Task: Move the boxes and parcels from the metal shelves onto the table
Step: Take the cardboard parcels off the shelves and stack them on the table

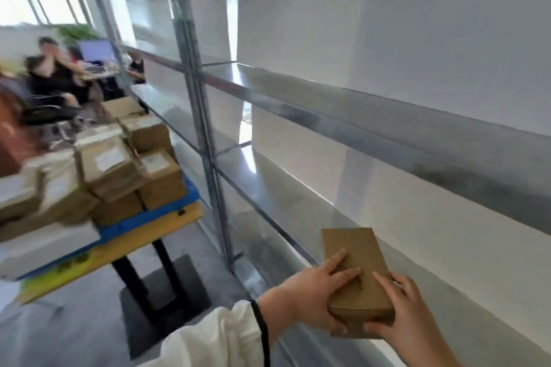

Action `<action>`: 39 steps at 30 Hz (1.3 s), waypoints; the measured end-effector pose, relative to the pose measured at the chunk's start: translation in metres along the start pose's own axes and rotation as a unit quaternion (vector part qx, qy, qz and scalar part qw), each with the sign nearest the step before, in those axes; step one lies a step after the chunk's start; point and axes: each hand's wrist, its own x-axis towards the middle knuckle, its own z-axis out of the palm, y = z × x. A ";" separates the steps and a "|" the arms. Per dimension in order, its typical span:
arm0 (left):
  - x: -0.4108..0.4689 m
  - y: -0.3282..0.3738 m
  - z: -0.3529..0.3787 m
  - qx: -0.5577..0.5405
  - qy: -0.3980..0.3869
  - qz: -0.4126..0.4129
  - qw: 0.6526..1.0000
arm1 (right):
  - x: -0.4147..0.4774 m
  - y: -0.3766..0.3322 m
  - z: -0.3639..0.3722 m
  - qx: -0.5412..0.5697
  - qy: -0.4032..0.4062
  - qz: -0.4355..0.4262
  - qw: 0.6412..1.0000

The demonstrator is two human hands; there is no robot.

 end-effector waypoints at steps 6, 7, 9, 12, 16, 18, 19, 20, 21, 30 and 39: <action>-0.095 -0.132 -0.052 0.014 0.030 -0.133 0.991 | 0.079 -0.136 0.084 -0.001 -0.074 -0.141 0.987; -0.110 -0.153 -0.061 0.018 0.032 -0.150 0.988 | 0.091 -0.159 0.097 -0.003 -0.081 -0.160 0.984; -0.139 -0.191 -0.076 0.024 0.039 -0.182 0.982 | 0.113 -0.202 0.124 -0.003 -0.093 -0.192 0.977; -0.167 -0.245 -0.098 0.026 0.058 -0.220 0.973 | 0.146 -0.259 0.152 0.016 -0.112 -0.222 0.969; -0.176 -0.312 -0.132 0.020 0.079 -0.257 0.963 | 0.202 -0.318 0.169 0.026 -0.125 -0.264 0.956; -0.169 -0.343 -0.152 0.029 0.087 -0.270 0.958 | 0.237 -0.343 0.173 0.020 -0.123 -0.281 0.952; -0.164 -0.359 -0.164 0.034 0.092 -0.278 0.955 | 0.257 -0.357 0.175 0.020 -0.120 -0.290 0.949; -0.158 -0.375 -0.176 0.037 0.097 -0.288 0.952 | 0.277 -0.370 0.177 0.020 -0.118 -0.298 0.947; -0.151 -0.391 -0.188 0.041 0.100 -0.299 0.948 | 0.299 -0.383 0.180 0.019 -0.115 -0.307 0.944; -0.096 -0.511 -0.254 0.044 0.084 -0.406 0.909 | 0.456 -0.471 0.226 0.009 -0.134 -0.360 0.923; -0.086 -0.583 -0.248 0.052 0.037 -0.462 0.885 | 0.512 -0.495 0.283 0.010 -0.174 -0.379 0.909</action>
